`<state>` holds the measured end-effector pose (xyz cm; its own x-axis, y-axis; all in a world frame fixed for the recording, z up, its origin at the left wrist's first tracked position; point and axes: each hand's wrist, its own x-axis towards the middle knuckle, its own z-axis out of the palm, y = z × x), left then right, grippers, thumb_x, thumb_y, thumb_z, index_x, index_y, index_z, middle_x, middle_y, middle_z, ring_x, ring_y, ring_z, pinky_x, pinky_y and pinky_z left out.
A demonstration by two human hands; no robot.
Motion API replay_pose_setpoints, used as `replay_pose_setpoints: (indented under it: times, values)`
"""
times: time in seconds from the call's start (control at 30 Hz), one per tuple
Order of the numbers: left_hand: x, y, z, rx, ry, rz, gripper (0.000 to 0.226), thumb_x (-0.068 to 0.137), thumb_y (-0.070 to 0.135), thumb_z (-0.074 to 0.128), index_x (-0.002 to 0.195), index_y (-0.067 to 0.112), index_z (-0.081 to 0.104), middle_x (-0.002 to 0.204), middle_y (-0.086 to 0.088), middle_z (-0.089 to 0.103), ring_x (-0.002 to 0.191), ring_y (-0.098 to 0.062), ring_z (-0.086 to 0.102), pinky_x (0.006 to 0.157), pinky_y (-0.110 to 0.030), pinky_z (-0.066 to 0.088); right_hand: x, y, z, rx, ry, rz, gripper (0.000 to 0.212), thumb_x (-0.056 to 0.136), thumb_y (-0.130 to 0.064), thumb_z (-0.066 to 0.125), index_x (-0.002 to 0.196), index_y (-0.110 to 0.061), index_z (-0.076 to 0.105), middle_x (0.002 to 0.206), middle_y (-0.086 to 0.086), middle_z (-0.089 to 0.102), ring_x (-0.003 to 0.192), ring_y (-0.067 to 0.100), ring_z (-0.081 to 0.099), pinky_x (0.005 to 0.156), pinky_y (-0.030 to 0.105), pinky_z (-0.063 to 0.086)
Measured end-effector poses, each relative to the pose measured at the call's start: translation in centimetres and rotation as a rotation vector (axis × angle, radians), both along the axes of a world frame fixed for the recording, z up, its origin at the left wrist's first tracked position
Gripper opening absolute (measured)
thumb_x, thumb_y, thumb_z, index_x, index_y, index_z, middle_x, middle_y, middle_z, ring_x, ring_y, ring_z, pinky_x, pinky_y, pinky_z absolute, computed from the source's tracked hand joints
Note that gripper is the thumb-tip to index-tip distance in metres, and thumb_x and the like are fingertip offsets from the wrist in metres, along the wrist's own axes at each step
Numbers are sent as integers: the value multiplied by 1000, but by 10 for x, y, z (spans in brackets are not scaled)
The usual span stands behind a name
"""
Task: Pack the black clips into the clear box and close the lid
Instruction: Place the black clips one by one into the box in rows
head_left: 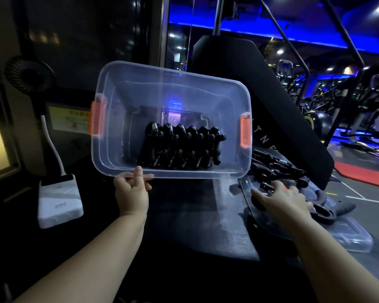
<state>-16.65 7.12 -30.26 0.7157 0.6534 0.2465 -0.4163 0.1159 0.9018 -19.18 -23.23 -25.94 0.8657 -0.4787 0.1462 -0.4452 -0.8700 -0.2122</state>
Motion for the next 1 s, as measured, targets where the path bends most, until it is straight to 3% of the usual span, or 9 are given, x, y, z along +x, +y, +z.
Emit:
replay_pose_setpoints:
  times: [0.23, 0.4, 0.57, 1.0]
  values:
    - [2, 3, -1, 22, 2, -4, 33, 98, 30, 49, 102, -3, 46, 73, -2, 71, 41, -3, 49, 54, -25, 43, 5, 4, 3, 105, 38, 66, 89, 70, -83, 48, 142, -32, 32, 134, 7, 52, 123, 31, 47, 98, 47, 30]
    - [1, 2, 0, 28, 8, -6, 29, 98, 29, 49, 100, 1, 45, 73, -1, 71, 41, -1, 49, 55, -24, 43, -3, 19, 10, 13, -6, 143, 97, 62, -79, 63, 143, -35, 31, 131, 7, 53, 123, 29, 47, 97, 42, 30]
    - [2, 3, -1, 19, 7, -12, 27, 98, 29, 49, 100, 2, 43, 75, -3, 71, 41, -1, 48, 55, -24, 43, -7, 34, 0, -57, 0, 236, 102, 53, -81, 66, 140, -39, 34, 130, 1, 54, 124, 23, 47, 96, 40, 28]
    - [3, 2, -3, 5, 9, -6, 24, 98, 30, 49, 99, 7, 41, 74, -2, 70, 41, -1, 47, 56, -24, 43, -27, 56, -9, 28, -216, 356, 100, 52, -73, 71, 136, -29, 39, 129, 2, 48, 123, 21, 43, 102, 37, 23]
